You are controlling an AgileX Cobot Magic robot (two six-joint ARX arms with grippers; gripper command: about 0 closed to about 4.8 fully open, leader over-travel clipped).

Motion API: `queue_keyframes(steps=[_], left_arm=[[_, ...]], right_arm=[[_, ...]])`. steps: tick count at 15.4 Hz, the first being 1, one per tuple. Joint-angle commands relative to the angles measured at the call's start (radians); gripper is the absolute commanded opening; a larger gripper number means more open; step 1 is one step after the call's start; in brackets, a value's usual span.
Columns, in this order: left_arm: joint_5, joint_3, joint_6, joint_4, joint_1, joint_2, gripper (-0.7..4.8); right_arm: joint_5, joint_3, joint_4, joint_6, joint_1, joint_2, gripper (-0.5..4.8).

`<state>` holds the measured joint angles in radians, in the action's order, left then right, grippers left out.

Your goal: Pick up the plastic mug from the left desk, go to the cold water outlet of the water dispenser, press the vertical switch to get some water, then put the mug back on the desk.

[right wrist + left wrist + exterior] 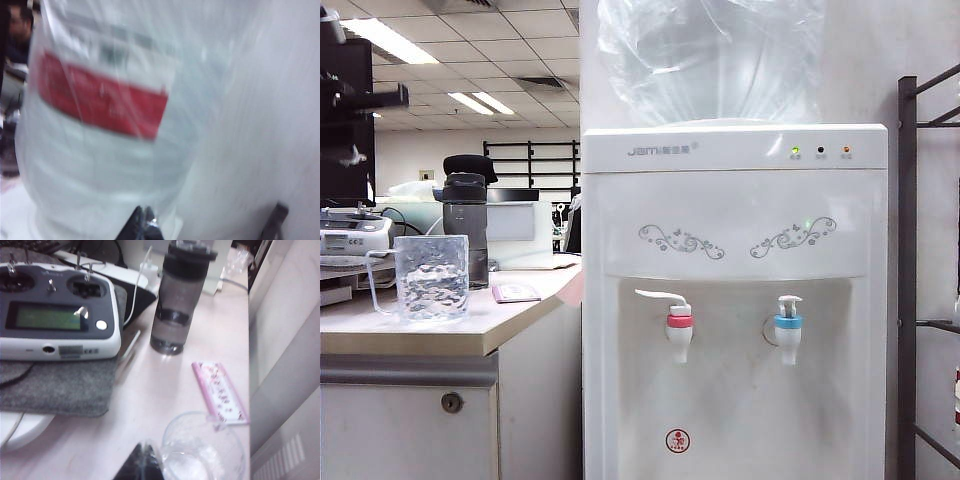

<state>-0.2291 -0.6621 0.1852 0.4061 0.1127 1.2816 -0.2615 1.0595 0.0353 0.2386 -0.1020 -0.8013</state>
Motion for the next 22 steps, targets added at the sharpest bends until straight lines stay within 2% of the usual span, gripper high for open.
queue_keyframes(steps=[1, 2, 3, 4, 5, 6, 7, 8, 10, 11, 12, 13, 15, 16, 18, 20, 22], left_arm=[[0.105, -0.003, 0.008, 0.000, -0.001, -0.136, -0.06], [0.118, 0.008, 0.001, -0.065, -0.001, -0.220, -0.06], [0.198, 0.244, 0.003, -0.045, -0.001, -0.562, -0.06], [0.261, 0.339, -0.037, -0.271, -0.001, -0.818, -0.06], [0.300, 0.423, -0.058, -0.340, -0.001, -0.943, -0.06], [0.301, 0.429, -0.058, -0.347, -0.001, -0.957, -0.06], [0.294, 0.431, -0.075, -0.349, -0.001, -0.988, -0.06], [0.294, 0.431, -0.082, -0.349, -0.001, -0.988, -0.06], [0.324, 0.472, -0.080, -0.301, -0.001, -0.988, -0.06], [0.323, 0.574, -0.119, -0.233, -0.001, -1.028, -0.06], [0.293, 0.653, -0.125, -0.282, -0.039, -1.233, -0.06], [0.293, 0.654, -0.126, -0.321, -0.059, -1.266, -0.06], [0.293, 0.654, -0.129, -0.367, -0.108, -1.279, -0.06], [0.270, 0.654, -0.187, -0.376, -0.108, -1.279, -0.06], [0.249, 0.654, -0.189, -0.426, -0.108, -1.279, -0.05], [0.251, 0.654, -0.188, -0.413, -0.108, -1.279, 0.22], [0.251, 0.654, -0.188, -0.420, -0.108, -1.279, 0.22]], right_arm=[[0.018, 0.003, -0.005, -0.008, 0.000, 0.015, -0.05], [0.016, 0.001, 0.046, -0.066, 0.000, 0.015, -0.05], [0.048, -0.228, -0.100, -0.109, 0.001, 0.112, -0.05], [0.093, -0.521, -0.130, -0.108, 0.001, 0.317, -0.05], [0.287, -0.764, -0.209, -0.113, 0.000, 0.517, 0.08], [0.313, -0.781, -0.171, -0.113, 0.000, 0.548, 0.46], [0.303, -0.800, -0.016, -0.170, 0.000, 0.631, 0.50], [0.301, -0.800, 0.089, -0.171, -0.001, 0.674, 0.50], [0.311, -0.800, 0.226, -0.171, -0.001, 0.724, 0.50], [0.312, -0.800, 0.299, -0.171, -0.001, 0.730, 0.50], [0.311, -0.800, 0.307, -0.171, -0.001, 0.730, 0.50], [0.311, -0.800, 0.307, -0.171, -0.001, 0.730, 0.50], [0.312, -0.800, 0.311, -0.171, 0.000, 0.733, 0.50], [0.311, -0.800, 0.312, -0.171, 0.000, 0.737, 0.50], [0.312, -0.800, 0.312, -0.171, 0.000, 0.737, 0.50], [0.312, -0.800, 0.312, -0.171, 0.000, 0.737, 0.50], [0.311, -0.800, 0.312, -0.171, 0.000, 0.737, 0.50]])
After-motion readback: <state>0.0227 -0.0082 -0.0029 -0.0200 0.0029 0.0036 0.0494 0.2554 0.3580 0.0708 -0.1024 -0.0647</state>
